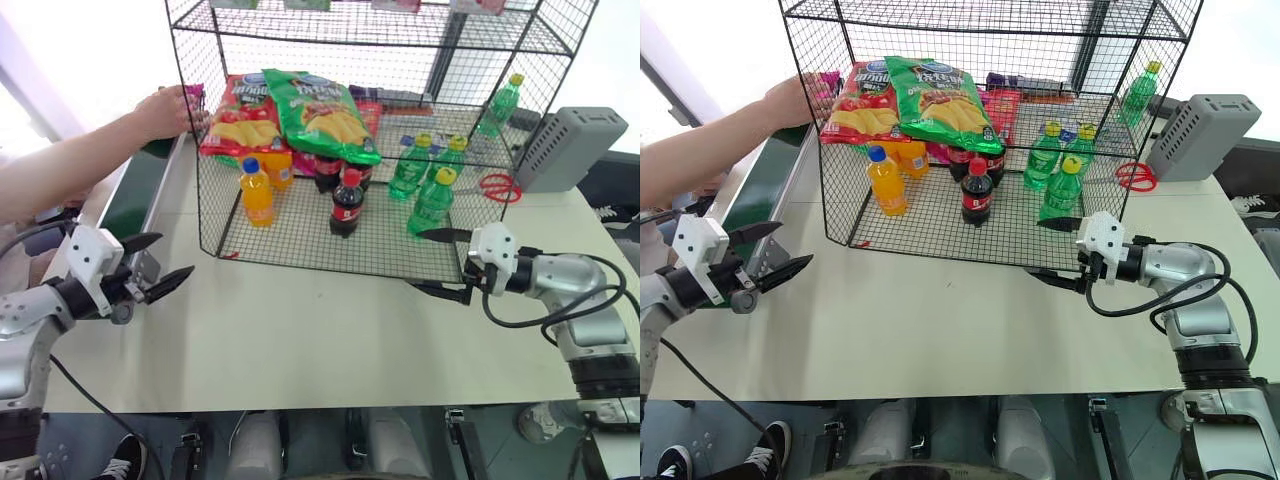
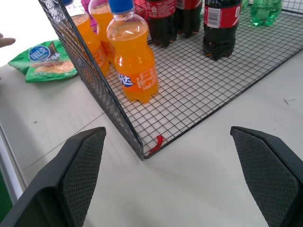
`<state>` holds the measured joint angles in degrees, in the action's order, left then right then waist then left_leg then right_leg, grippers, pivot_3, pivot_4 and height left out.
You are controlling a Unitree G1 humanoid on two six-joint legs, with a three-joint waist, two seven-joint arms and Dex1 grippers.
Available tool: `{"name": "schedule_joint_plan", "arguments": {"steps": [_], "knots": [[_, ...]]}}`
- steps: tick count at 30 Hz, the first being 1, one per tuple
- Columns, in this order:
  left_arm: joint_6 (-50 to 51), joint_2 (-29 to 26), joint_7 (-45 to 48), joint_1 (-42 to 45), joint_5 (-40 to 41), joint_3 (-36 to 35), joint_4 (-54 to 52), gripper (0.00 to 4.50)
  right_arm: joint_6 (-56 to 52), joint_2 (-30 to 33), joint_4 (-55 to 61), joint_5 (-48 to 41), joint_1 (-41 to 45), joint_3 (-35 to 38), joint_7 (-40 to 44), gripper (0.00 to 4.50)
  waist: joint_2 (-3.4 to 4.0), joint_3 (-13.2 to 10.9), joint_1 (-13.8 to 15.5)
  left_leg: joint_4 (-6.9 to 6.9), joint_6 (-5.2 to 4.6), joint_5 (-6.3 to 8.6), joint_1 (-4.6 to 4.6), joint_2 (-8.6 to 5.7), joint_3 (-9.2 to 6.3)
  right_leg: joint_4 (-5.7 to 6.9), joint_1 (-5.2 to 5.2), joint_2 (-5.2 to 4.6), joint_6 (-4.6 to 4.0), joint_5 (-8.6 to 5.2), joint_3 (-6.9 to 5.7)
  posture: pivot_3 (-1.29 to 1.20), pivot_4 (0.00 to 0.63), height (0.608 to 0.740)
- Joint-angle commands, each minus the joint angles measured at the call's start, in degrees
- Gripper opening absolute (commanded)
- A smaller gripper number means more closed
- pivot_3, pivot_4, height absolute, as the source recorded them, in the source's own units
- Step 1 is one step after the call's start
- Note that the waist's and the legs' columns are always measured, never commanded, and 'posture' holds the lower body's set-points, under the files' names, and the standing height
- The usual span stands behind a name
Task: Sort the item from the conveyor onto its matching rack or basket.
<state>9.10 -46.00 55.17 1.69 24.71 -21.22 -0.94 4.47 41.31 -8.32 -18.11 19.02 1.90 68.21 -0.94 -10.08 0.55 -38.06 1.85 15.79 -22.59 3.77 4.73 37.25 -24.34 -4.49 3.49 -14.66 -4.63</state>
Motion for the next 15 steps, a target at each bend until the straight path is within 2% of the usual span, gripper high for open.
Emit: {"name": "schedule_joint_plan", "arguments": {"steps": [1, 9, 15], "knots": [[-2.5, -1.2, 0.5, -0.8, -0.4, -2.4, -1.6, 4.5, 0.5, -0.3, 1.8, -0.4, 1.2, 0.3, -0.3, 4.45, 0.0, 0.0, 0.0, 0.0, 0.0, 0.0, 0.0, 0.0, 0.0, 0.0, 0.0, 0.0, 0.0, 0.0, 0.0, 0.0, 0.15, 0.74], [-5.0, -1.7, -0.4, -3.1, -0.9, -4.8, -1.7, 4.5, -4.5, -2.7, 5.4, -4.5, 1.7, -0.1, -1.0, 4.45, 0.0, 0.0, -0.2, 0.01, 0.0, 0.0, 0.0, 0.01, 0.0, 0.0, 0.0, 0.0, 0.0, 0.0, 0.0, 0.0, 0.15, 0.74], [-16.6, -2.6, -2.4, -8.4, -7.3, -10.4, 2.0, 4.5, -9.0, -8.0, 10.4, -5.9, 0.2, -2.9, -3.7, 4.45, -0.01, 0.0, -0.5, 0.03, 0.0, 0.0, 0.02, 0.04, 0.0, 0.01, -0.01, 0.01, -0.02, 0.0, -0.01, 0.0, 0.15, 0.74]]}}
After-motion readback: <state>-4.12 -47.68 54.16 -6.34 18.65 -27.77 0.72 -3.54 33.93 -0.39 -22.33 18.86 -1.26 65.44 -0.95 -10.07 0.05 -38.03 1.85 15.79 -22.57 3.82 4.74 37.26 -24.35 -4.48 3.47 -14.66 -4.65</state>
